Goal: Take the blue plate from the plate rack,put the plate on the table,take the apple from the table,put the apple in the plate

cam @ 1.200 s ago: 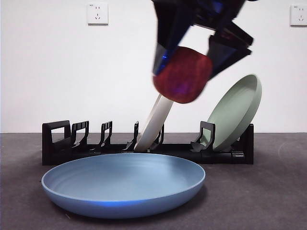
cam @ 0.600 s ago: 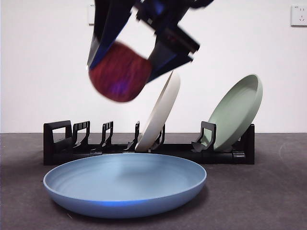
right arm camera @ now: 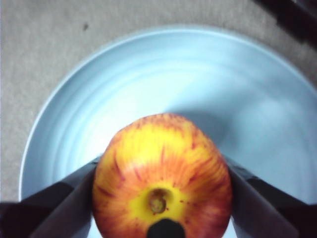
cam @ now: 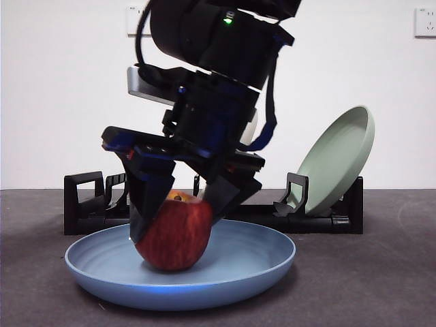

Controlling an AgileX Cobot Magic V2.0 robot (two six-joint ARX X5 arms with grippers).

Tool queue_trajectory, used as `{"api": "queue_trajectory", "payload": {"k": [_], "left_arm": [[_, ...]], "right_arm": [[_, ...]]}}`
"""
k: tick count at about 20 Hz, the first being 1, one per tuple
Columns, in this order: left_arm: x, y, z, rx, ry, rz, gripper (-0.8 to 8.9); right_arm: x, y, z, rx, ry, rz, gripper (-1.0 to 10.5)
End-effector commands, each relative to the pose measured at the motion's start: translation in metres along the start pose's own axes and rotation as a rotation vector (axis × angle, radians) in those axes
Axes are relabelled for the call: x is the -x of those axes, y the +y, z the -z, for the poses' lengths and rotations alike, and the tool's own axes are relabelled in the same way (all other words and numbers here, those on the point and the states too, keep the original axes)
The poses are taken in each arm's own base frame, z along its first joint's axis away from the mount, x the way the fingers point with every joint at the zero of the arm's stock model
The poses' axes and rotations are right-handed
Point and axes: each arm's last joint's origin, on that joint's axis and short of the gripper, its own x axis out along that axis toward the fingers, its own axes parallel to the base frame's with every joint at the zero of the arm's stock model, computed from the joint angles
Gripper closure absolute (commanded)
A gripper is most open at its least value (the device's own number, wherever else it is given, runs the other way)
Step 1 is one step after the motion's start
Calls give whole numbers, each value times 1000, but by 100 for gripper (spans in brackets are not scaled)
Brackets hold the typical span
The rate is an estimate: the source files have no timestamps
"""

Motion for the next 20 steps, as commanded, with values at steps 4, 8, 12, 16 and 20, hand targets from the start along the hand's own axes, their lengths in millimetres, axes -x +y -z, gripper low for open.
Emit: {"api": "queue_trajectory", "payload": {"k": [4,8,12,16,20], "left_arm": [[0,2,3,31,4,-5,409],[1,1,0,51,-21,8,409],[1,-5,-6,46,-48,138,409],[0,-17,-22,-13,-135,347,409],[-7,-35,-41,-70,-202,536,409]], "right_arm": [[-9,-1,4,11,32,15,631],[-7,-3,4,-4,27,17,459],[15,-2,-3,-4,-39,11,461],[69,-1,-11,-3,-183,-5,474],[133,-6,-4,-17,-298,1,474]]}}
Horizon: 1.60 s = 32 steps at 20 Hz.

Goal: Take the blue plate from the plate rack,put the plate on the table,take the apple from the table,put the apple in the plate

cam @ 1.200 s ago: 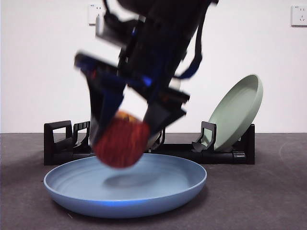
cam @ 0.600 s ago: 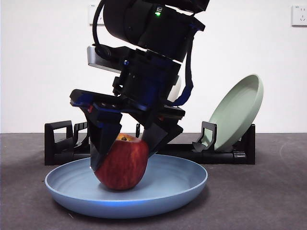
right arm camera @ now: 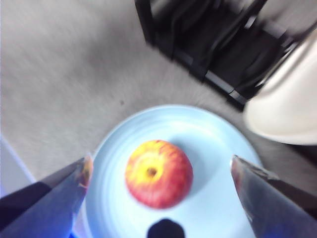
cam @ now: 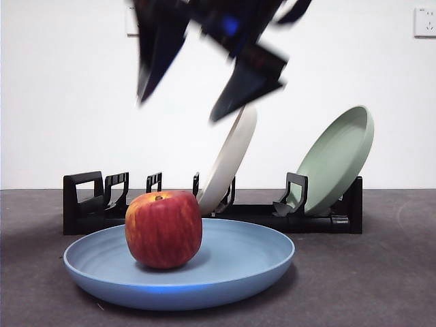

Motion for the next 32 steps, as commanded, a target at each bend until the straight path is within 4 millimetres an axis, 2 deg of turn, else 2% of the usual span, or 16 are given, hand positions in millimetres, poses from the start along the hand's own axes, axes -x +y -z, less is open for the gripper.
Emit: {"api": "queue_trajectory", "payload": {"k": [1,4,6,7,8,9,13,16,18,22,26,29,32], "left_arm": [[-13,-7,-8,-84,-18,91,409],[-32,-16,-17,-144,-25,219,409],[-44,-21,-21,-174,-23,268,444],[-49,-23,-22,-194,-14,269,569],[-55,-24,-22,-215,3,267,735],[-61,-25,-22,-224,23,266,830],[-78,-29,-17,-238,55,265,822],[-95,-30,0,-239,52,265,822],[-106,-31,15,-223,38,265,822],[-125,-32,41,-135,-5,269,822],[-134,-39,51,-135,-105,331,822],[-132,-46,49,-129,-128,405,817],[-132,-46,51,-124,-106,400,817]], "right_arm": [[31,-6,-1,-5,-44,16,476],[68,-19,5,-4,-68,105,502],[85,-30,10,-8,-59,174,729],[92,-35,12,-18,-57,196,868],[98,-39,14,-29,-63,215,973],[103,-42,14,-36,-79,234,957],[121,-43,18,-41,-136,241,957],[129,-42,28,-46,-188,239,957],[130,-42,42,-55,-244,237,957],[118,-43,86,-93,-366,230,957],[102,-44,123,-127,-442,224,957],[101,-46,126,-148,-425,268,946],[101,-46,127,-162,-419,266,946]]}}
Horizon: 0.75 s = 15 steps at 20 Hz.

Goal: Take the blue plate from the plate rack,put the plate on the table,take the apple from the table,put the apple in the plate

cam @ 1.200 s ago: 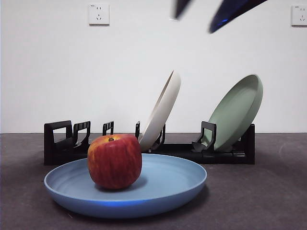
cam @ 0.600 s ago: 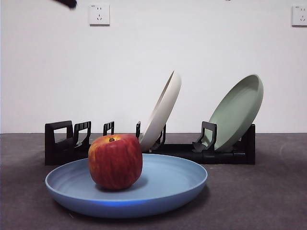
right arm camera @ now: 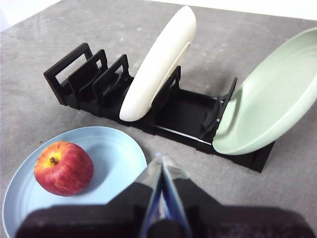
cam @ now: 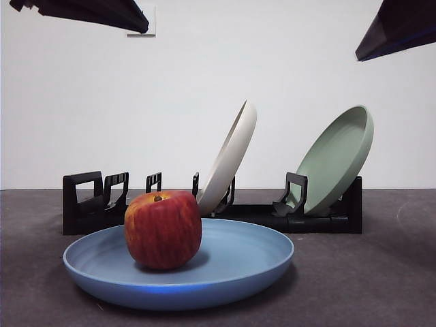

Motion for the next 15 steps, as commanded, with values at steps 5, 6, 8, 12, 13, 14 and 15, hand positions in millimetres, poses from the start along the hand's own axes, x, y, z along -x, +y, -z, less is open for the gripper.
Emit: {"api": "queue_trajectory", "payload": {"k": [5,6,8,12,13,14,15], "left_arm": [[-1,0,2,12,6,-3,817],[-1,0,2,12,6,-3,817],[-1,0,2,12,6,-3,817],[17,4,0,-74,-11,-94,817],[25,6,0,-82,-13,-125,817],[35,9,1,-75,-21,-156,817],[43,12,1,-68,-33,-181,817]], "right_arm": [[0,0,1,-17,-1,5,946],[0,0,1,-17,-2,6,946],[0,0,1,-17,-2,6,946],[0,0,1,-17,-1,5,946],[0,0,1,-17,-2,6,946],[0,0,1,-17,-2,6,946],[0,0,1,-17,-2,6,946]]}}
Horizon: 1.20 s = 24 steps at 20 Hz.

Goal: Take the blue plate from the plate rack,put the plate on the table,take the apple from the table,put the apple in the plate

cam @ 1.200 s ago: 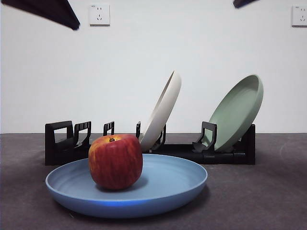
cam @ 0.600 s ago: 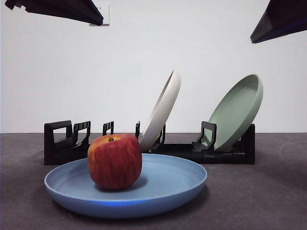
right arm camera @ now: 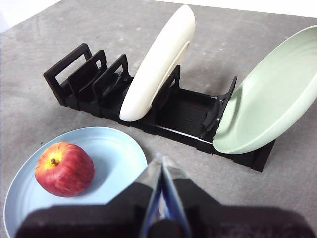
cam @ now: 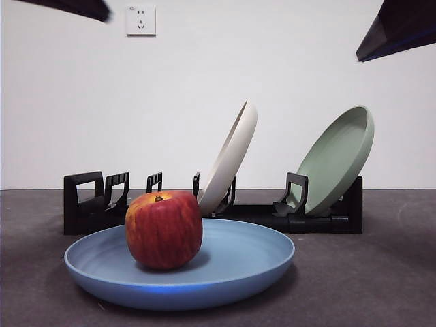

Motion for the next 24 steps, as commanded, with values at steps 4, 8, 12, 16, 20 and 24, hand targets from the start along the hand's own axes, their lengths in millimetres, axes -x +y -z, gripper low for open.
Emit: {"api": "queue_trajectory", "payload": {"k": [4,8,12,16,20,24], "left_arm": [[35,25,26,31,-72,-200,817],[48,36,71,66,-149,-371,817],[49,41,116,88,-166,-491,817],[44,43,145,108,-144,-548,817],[39,44,165,112,-146,-569,817],[35,44,180,120,-125,-575,817]], "right_arm": [[0,0,1,-9,-2,2,946],[0,0,1,-9,-2,3,946],[0,0,1,-9,-2,2,946],[0,0,1,-9,-2,3,946],[0,0,1,-9,-2,2,946],[0,0,1,-9,-2,2,946]]}}
